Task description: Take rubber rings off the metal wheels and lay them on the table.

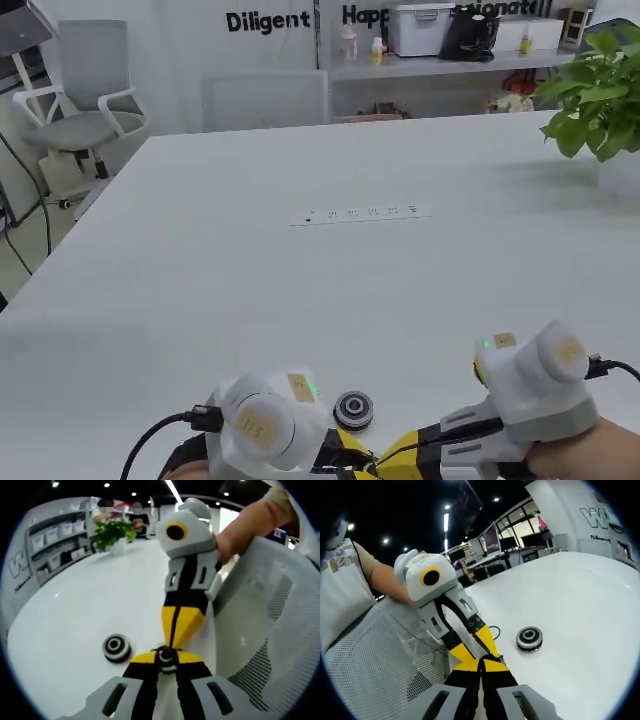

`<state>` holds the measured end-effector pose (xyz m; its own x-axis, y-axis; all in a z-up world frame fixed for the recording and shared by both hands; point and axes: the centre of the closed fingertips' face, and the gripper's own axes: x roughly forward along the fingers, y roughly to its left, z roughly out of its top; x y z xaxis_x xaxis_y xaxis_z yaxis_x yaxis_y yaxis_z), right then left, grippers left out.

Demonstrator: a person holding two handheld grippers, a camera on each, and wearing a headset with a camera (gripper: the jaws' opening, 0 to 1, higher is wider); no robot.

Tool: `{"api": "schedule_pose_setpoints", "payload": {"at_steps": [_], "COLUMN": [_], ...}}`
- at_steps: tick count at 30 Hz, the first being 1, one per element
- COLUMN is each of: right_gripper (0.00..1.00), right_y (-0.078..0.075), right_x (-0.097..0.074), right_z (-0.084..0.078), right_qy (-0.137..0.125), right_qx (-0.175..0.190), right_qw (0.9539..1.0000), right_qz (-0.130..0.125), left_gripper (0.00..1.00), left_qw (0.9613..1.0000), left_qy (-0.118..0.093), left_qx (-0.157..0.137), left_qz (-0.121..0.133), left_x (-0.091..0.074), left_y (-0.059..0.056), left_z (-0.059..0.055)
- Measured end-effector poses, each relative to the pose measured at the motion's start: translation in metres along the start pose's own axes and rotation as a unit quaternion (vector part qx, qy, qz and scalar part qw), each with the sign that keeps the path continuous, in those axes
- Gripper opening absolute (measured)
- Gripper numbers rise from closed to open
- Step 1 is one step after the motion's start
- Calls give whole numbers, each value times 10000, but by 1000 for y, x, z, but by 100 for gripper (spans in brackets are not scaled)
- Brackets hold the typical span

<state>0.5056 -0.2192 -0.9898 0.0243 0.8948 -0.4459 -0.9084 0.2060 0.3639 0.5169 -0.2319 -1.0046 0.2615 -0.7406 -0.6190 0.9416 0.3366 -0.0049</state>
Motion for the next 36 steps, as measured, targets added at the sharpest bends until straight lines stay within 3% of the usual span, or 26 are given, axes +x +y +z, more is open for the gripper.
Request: {"api": "schedule_pose_setpoints", "payload": {"at_steps": [9, 19, 23, 30, 36], "right_gripper": [0, 0, 0, 0, 0], "right_y": [-15, -13, -13, -12, -7], "right_x": [-7, -9, -11, -15, -15], "right_z": [-11, -6, -2, 8, 18], "right_qy": [29, -20, -72, -161, -225], "right_qx": [147, 180, 180, 130, 85], "right_qw": [9996, 9996, 9996, 9996, 9996], "right_qz": [-222, -208, -220, -210, -168], "left_gripper": [13, 15, 17, 20, 24], "left_qw": [10000, 9999, 9997, 9994, 9991], "left_qy": [-68, 36, -149, -236, -384], "left_qx": [-2, 104, -17, -32, -36], "left_qz": [-42, -111, -210, -261, -153], "left_x": [0, -1, -9, -27, -50], "left_y": [0, -2, -3, -1, 9], "left_z": [0, 1, 11, 15, 19]}}
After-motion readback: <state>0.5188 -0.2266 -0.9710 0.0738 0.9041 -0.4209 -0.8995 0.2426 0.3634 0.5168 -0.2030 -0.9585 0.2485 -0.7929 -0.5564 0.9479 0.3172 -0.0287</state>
